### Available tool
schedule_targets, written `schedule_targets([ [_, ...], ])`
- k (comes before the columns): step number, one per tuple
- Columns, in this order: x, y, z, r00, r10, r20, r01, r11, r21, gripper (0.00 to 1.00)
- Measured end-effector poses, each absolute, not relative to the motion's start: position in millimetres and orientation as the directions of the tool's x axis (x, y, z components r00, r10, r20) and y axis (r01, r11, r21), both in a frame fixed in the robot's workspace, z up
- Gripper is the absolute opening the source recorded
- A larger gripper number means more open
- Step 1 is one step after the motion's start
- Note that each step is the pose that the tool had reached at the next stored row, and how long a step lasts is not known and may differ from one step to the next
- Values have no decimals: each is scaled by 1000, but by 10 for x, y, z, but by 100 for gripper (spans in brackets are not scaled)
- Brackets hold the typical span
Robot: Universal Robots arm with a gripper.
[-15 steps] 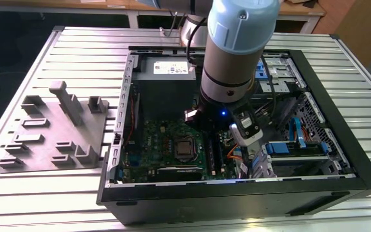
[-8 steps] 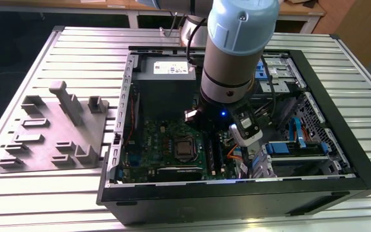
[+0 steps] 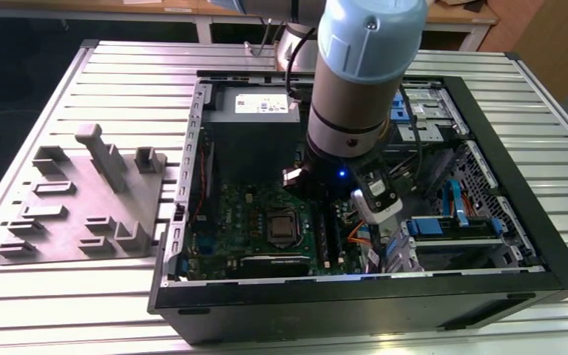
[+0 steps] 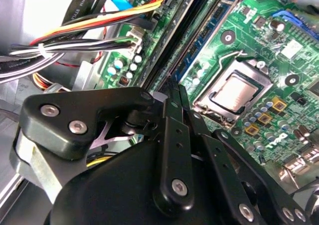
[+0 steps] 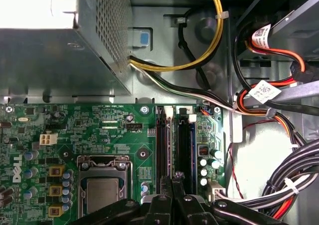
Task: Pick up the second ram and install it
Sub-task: 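Insert the second ram into the second slot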
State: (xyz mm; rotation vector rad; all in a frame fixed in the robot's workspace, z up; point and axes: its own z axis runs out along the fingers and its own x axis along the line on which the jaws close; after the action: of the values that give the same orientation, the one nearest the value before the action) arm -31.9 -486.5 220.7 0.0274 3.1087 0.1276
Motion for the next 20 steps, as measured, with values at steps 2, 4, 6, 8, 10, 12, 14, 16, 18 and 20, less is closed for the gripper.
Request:
schedule_targets([
  [2, -320, -4868, 2225, -999, 19, -29, 16, 997, 72, 11],
  [4, -320, -4867, 2228, -999, 18, -29, 16, 998, 64, 11],
  [6, -320, -4868, 2229, -999, 18, -29, 16, 998, 63, 11],
  [8, -320, -4868, 2230, -999, 18, -29, 16, 998, 62, 11],
  [10, -320, -4868, 2230, -999, 18, -29, 16, 998, 62, 11],
  [12, -320, -4868, 2240, -999, 18, -29, 16, 998, 62, 11],
  [14, -320, -4868, 2264, -999, 18, -29, 16, 998, 62, 11],
  [16, -320, -4868, 2286, -999, 18, -29, 16, 998, 62, 11],
  [18, -320, -4867, 2289, -999, 18, -29, 16, 998, 62, 11],
  [20, -320, -4867, 2291, -999, 18, -29, 16, 998, 61, 11],
])
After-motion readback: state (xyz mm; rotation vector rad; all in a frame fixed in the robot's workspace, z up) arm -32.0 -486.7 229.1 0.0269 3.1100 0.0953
